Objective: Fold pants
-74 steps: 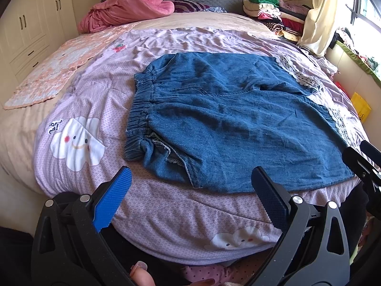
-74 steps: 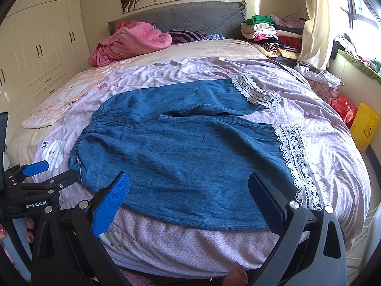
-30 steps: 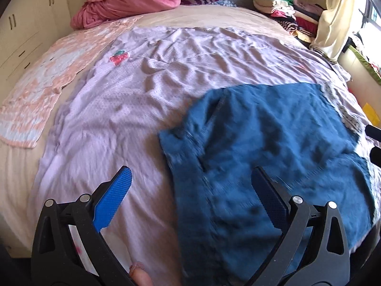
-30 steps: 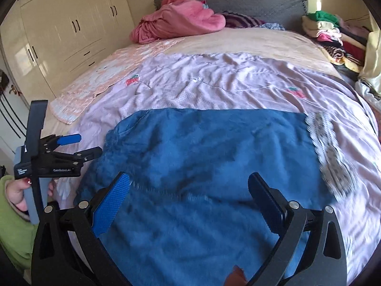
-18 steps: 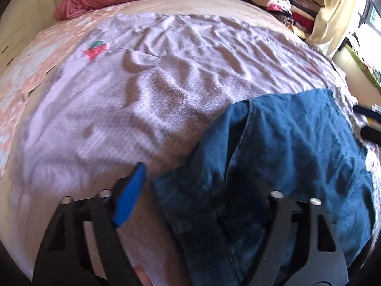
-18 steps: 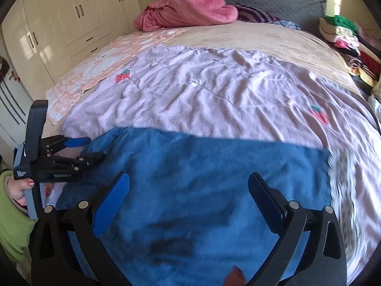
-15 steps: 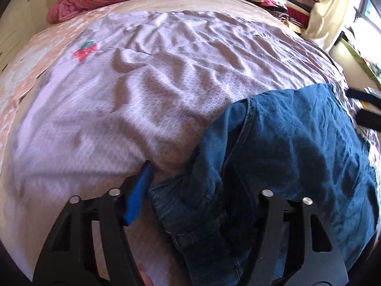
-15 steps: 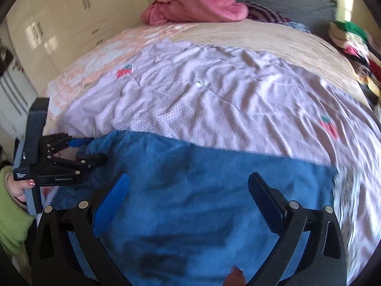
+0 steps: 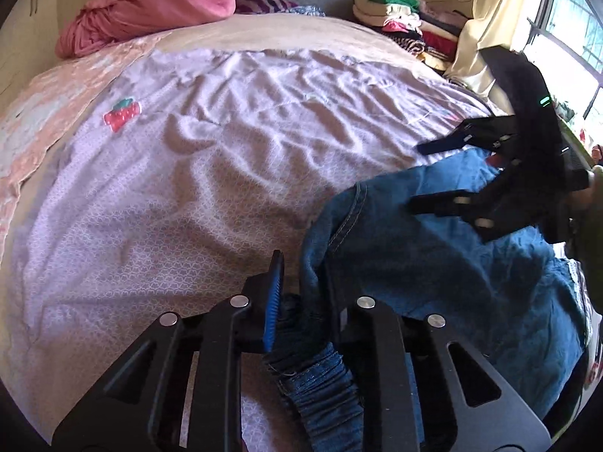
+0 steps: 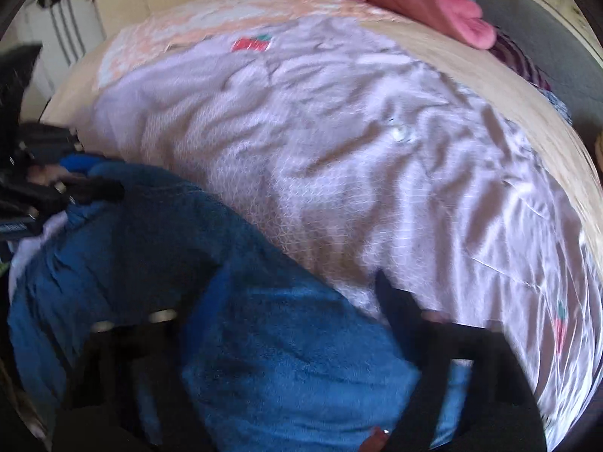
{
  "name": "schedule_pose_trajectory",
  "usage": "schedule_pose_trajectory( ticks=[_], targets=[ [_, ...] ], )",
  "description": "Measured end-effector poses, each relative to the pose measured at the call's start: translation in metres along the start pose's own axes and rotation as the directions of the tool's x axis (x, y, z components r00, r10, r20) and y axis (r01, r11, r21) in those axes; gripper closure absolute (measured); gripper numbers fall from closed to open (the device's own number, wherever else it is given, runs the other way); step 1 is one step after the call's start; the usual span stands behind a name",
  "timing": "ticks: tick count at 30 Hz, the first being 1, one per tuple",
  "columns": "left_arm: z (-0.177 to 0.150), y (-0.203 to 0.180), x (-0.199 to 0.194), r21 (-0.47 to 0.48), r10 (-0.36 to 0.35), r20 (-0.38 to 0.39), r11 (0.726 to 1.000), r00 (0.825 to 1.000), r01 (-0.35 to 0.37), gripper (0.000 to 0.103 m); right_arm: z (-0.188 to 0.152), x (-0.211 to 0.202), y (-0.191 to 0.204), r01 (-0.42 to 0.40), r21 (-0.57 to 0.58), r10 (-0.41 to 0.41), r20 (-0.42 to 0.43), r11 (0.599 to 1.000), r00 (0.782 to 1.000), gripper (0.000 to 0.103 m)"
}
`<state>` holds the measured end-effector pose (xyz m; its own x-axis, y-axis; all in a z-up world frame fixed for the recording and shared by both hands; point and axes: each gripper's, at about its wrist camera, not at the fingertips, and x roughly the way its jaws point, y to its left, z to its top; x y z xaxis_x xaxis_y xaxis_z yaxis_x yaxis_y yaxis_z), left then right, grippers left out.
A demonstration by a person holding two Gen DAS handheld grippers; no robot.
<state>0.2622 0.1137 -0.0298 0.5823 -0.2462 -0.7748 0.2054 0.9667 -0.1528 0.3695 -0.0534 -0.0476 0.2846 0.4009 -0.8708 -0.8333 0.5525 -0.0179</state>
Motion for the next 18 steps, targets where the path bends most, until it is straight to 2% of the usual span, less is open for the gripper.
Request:
schedule_pose_trajectory(
  ticks=[1,3,4,5,6,13,18],
  targets=[
    [0.0,-0.001,-0.001,0.001,-0.01,0.003,1.0,1.0,0.01,0.091,-0.001,0.002,0.001,-0.013,-0.003,0.013,-0.007,1.0,1.0,0.054],
    [-0.001,-0.003,-0.003,0.002,-0.011,0.014,1.0,1.0,0.011,0.091,-0.002,0.003,0.007,-0.044,-0.002,0.044,0.001,0.999,0.999,0.081],
    [-0.001,-0.004,-0.003,0.008,-0.003,0.016,1.0,1.0,0.003,0.091,-0.003,-0.002,0.01,-0.045,-0.006,0.045,0.022,0.999,0.999,0.088],
    [-0.002,-0.004,-0.004,0.009,-0.006,0.018,1.0,1.0,0.005,0.1,-0.005,-0.008,0.014,-0.035,-0.009,0.035,0.046,0.999,0.998,0.097],
    [-0.002,-0.004,-0.004,0.008,-0.01,0.017,1.0,1.0,0.01,0.1,-0.007,-0.012,0.016,-0.028,-0.009,0.028,0.062,1.0,0.998,0.099],
    [-0.005,-0.013,-0.021,0.03,-0.014,0.053,0.999,0.998,0.013,0.1,-0.029,-0.069,0.031,-0.01,0.045,0.0,0.205,0.999,0.979,0.1],
    [-0.012,-0.028,-0.055,0.056,-0.038,0.128,0.998,0.991,0.031,0.1,-0.05,-0.105,0.05,0.005,0.068,-0.022,0.26,0.998,0.965,0.1]
  ],
)
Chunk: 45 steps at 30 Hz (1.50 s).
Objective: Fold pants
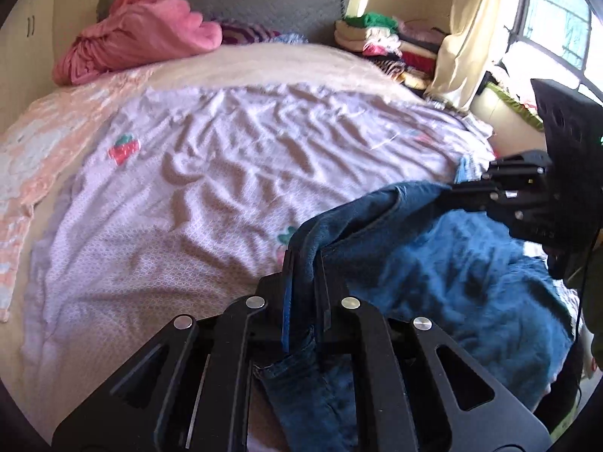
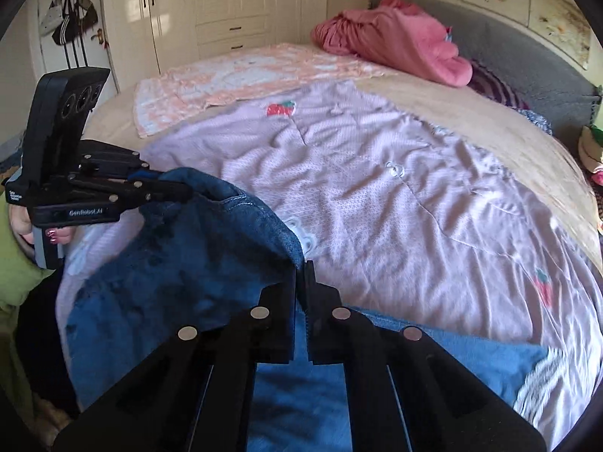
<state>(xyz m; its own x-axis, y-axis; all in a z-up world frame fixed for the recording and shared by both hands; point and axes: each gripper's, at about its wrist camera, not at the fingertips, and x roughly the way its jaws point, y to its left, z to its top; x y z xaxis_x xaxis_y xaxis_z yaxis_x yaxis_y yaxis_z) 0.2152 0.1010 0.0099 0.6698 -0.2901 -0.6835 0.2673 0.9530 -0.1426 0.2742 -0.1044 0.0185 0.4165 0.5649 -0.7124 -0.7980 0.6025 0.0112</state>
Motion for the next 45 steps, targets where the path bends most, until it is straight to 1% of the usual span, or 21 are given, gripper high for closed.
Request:
schedule_pose_trajectory(
  ticks=[5,8,11,14,18,21,23,28,33,36,38,43,45],
  targets=[
    [-0.008,-0.018,-0.031,0.044,-0.013,0.052,0.999,0.999,0.011,0.1,-0.02,-0.041,0.028,0.003,0.021,-0.004,0.051,1.0,0.999,0.1],
    [-0.021,-0.03,-0.049,0.074,-0.022,0.079,0.997,0.997,0.016,0.1,-0.036,-0.062,0.047,0.005,0.028,-0.007,0.073,1.0,0.997,0.1],
    [-0.04,-0.041,-0.065,0.106,-0.043,0.095,0.994,0.995,0.033,0.1,-0.056,-0.078,0.066,0.019,0.043,-0.022,0.078,0.999,0.997,0.1],
    [-0.069,-0.057,-0.078,0.171,-0.044,0.112,0.985,0.993,0.024,0.1,-0.076,-0.088,0.085,0.001,0.062,-0.006,0.078,0.998,0.997,0.1],
    [-0.101,-0.063,-0.084,0.171,-0.066,0.082,0.984,0.994,0.051,0.1,-0.101,-0.095,0.11,-0.005,0.085,0.0,0.065,0.996,0.998,0.1],
    [-0.123,-0.069,-0.087,0.198,-0.051,0.06,0.979,0.997,0.038,0.1,-0.116,-0.095,0.128,-0.022,0.094,0.017,0.053,0.995,0.998,0.1],
    [-0.134,-0.07,-0.09,0.197,-0.049,0.043,0.98,0.998,0.039,0.1,-0.127,-0.094,0.14,-0.042,0.106,0.038,0.042,0.993,0.998,0.1],
    [-0.149,-0.066,-0.095,0.18,-0.043,0.024,0.983,0.999,0.038,0.1,-0.15,-0.081,0.162,-0.061,0.125,0.061,0.002,0.99,0.998,0.1],
    [-0.157,-0.069,-0.086,0.189,-0.032,-0.017,0.981,0.999,0.035,0.1,-0.167,-0.06,0.168,-0.06,0.17,0.066,-0.035,0.984,0.997,0.099],
    [-0.162,-0.071,-0.088,0.198,-0.036,-0.031,0.979,0.999,0.041,0.098,-0.173,-0.057,0.17,-0.057,0.171,0.065,-0.043,0.984,0.997,0.099],
    [-0.164,-0.069,-0.092,0.183,-0.046,-0.037,0.982,0.998,0.052,0.098,-0.173,-0.059,0.168,-0.071,0.19,0.079,-0.035,0.979,0.996,0.098],
    [-0.17,-0.061,-0.11,0.125,-0.081,-0.053,0.988,0.995,0.087,0.095,-0.173,-0.058,0.171,-0.086,0.173,0.094,-0.035,0.981,0.995,0.095],
    [-0.173,-0.062,-0.118,0.126,-0.077,-0.058,0.989,0.995,0.084,0.094,-0.174,-0.056,0.173,-0.09,0.171,0.098,-0.035,0.981,0.995,0.095]
  ],
)
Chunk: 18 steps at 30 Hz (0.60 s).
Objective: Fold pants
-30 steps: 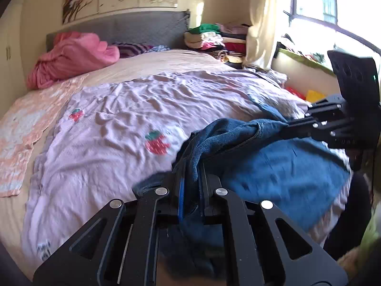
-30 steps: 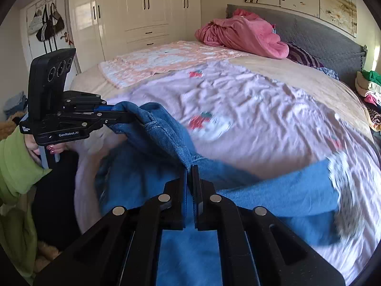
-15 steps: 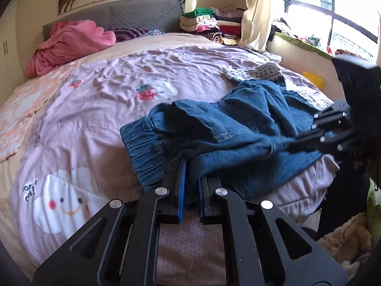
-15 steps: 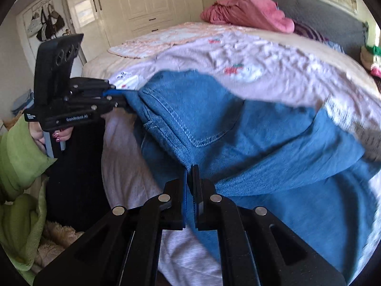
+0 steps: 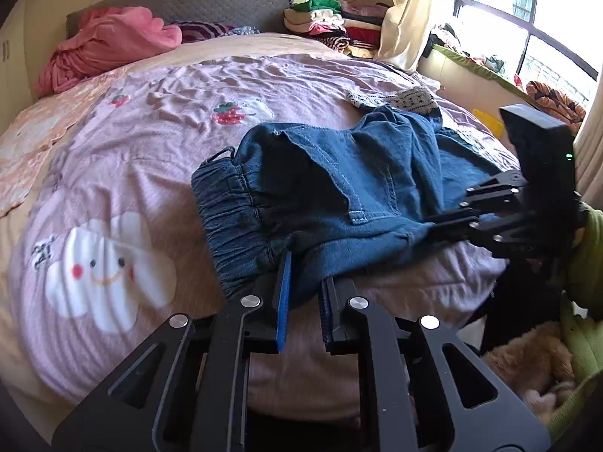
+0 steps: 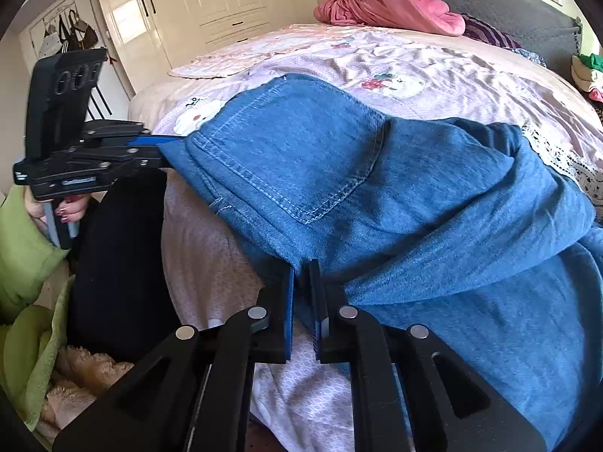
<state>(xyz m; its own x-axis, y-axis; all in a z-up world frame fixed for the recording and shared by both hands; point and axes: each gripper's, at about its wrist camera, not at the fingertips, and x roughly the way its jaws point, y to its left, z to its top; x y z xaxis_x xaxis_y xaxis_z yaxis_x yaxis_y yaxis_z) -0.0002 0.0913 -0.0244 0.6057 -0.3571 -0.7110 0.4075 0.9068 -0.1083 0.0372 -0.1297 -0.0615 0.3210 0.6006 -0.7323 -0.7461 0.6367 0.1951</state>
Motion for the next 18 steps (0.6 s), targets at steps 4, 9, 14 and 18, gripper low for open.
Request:
schedule_pose_trajectory(
  ticks=[4,9,14,18],
  targets=[
    [-0.003,0.003,-0.005,-0.015,0.058,-0.001,0.998,0.998,-0.058,0.053,-0.001,0.005,-0.005,0.0,0.033,0.001,-0.003,0.999,1.0,0.095],
    [0.011,0.0,-0.021,-0.05,0.036,0.056,0.998,0.998,-0.033,0.055,-0.003,-0.003,-0.007,-0.023,0.055,0.023,0.008,0.998,1.0,0.089],
    [0.04,-0.019,-0.02,-0.014,-0.021,0.1,1.0,0.995,0.023,0.055,-0.007,-0.022,-0.005,-0.065,0.083,0.063,0.024,0.994,0.998,0.073],
    [0.05,-0.038,0.017,0.023,-0.068,0.045,0.998,0.997,0.067,0.064,-0.006,-0.049,-0.009,-0.038,0.111,0.029,0.078,0.993,0.997,0.07]
  ],
)
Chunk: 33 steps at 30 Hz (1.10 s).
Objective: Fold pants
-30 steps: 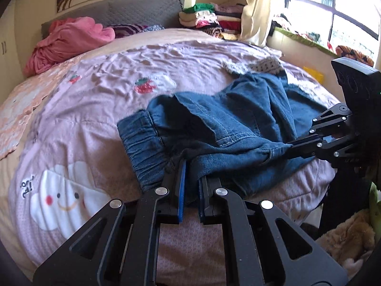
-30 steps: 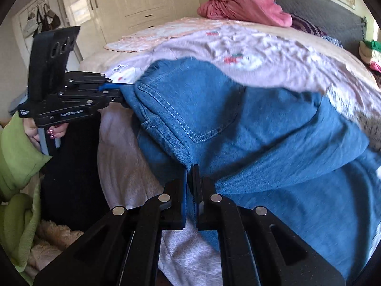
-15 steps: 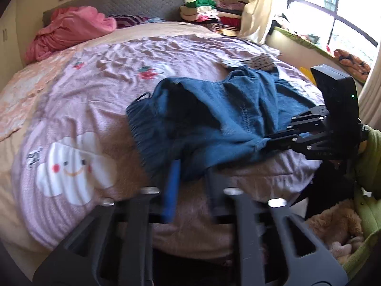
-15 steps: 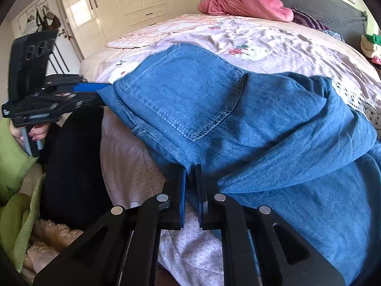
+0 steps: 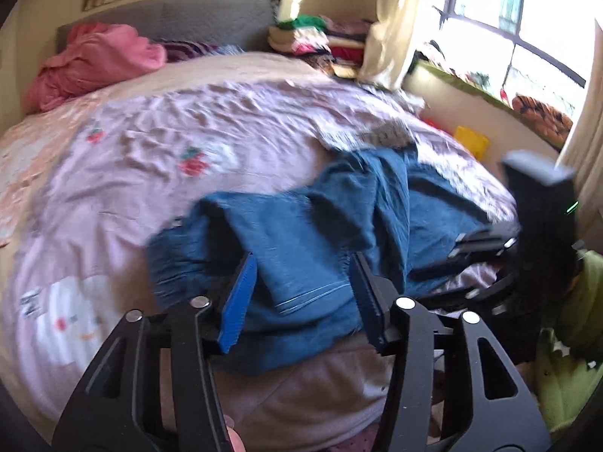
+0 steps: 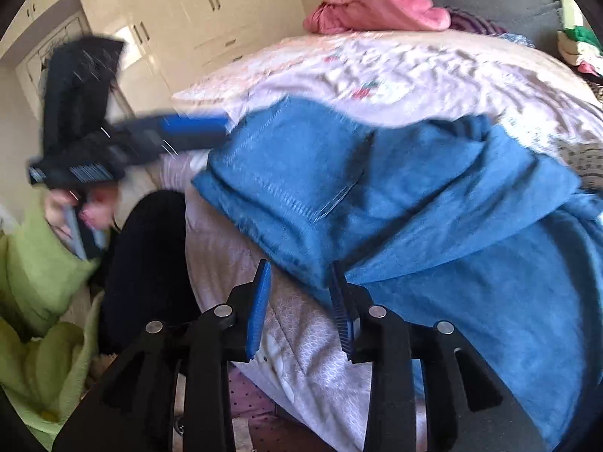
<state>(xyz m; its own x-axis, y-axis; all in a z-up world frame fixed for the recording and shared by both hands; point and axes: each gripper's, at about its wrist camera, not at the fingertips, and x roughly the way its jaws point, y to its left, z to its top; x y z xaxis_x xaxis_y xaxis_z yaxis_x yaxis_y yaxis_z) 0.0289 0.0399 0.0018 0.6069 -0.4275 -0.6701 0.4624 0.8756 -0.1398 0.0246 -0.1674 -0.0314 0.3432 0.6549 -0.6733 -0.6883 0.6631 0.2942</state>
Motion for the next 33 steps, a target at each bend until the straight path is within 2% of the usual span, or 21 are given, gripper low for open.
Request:
schedule_pose_trajectory(
  ticks=[2,6,13,17,21,23,24,26,29,30,33],
  targets=[
    [-0.006,-0.006,0.021,0.015,-0.011,-0.047,1.0,0.999,0.012,0.064,0.004,-0.014,-0.004,0.032,0.011,-0.032,0.043,0.999,0.999,0.066],
    [-0.028,-0.002,0.059,0.012,0.062,-0.148,0.998,0.987,-0.061,0.064,0.02,-0.022,-0.018,0.071,0.031,-0.074,0.077,0.997,0.994,0.062],
    [-0.032,0.003,0.06,-0.005,0.047,-0.13,0.999,0.99,-0.048,0.064,0.044,0.024,-0.042,0.092,0.065,-0.094,0.033,0.994,0.995,0.062],
    [-0.033,0.004,0.061,-0.005,0.048,-0.121,0.999,0.992,-0.049,0.064,0.037,0.058,-0.062,0.134,0.11,-0.124,-0.09,0.985,0.988,0.061],
    [-0.031,0.005,0.054,-0.033,0.031,-0.108,0.999,0.994,-0.034,0.064,0.037,0.05,-0.068,0.093,0.144,-0.083,-0.075,0.985,0.994,0.062],
    [-0.027,0.004,0.042,-0.052,0.021,-0.099,0.998,0.995,-0.026,0.064,0.042,0.028,-0.071,0.075,0.165,-0.073,-0.023,0.983,0.997,0.06],
    [-0.022,0.003,0.031,-0.057,0.013,-0.078,0.998,0.997,-0.018,0.062,0.046,0.013,-0.073,0.069,0.172,-0.072,0.013,0.983,0.997,0.055],
    [-0.012,-0.001,0.011,-0.052,0.023,-0.044,0.998,0.999,-0.025,0.057,0.056,-0.007,-0.078,0.111,0.167,-0.121,0.051,0.98,0.991,0.049],
    [0.003,-0.006,-0.002,-0.047,0.003,-0.008,0.999,1.0,-0.003,0.052,0.078,-0.023,-0.098,0.195,0.17,-0.21,0.073,0.966,0.975,0.049],
    [0.009,-0.009,-0.003,-0.039,-0.005,0.003,0.999,1.0,0.005,0.052,0.087,-0.022,-0.109,0.237,0.183,-0.252,0.06,0.954,0.966,0.048],
    [0.024,-0.023,0.007,-0.007,-0.038,0.01,0.999,0.999,0.038,0.049,0.104,-0.013,-0.135,0.302,0.208,-0.311,0.011,0.93,0.95,0.047]
  ],
)
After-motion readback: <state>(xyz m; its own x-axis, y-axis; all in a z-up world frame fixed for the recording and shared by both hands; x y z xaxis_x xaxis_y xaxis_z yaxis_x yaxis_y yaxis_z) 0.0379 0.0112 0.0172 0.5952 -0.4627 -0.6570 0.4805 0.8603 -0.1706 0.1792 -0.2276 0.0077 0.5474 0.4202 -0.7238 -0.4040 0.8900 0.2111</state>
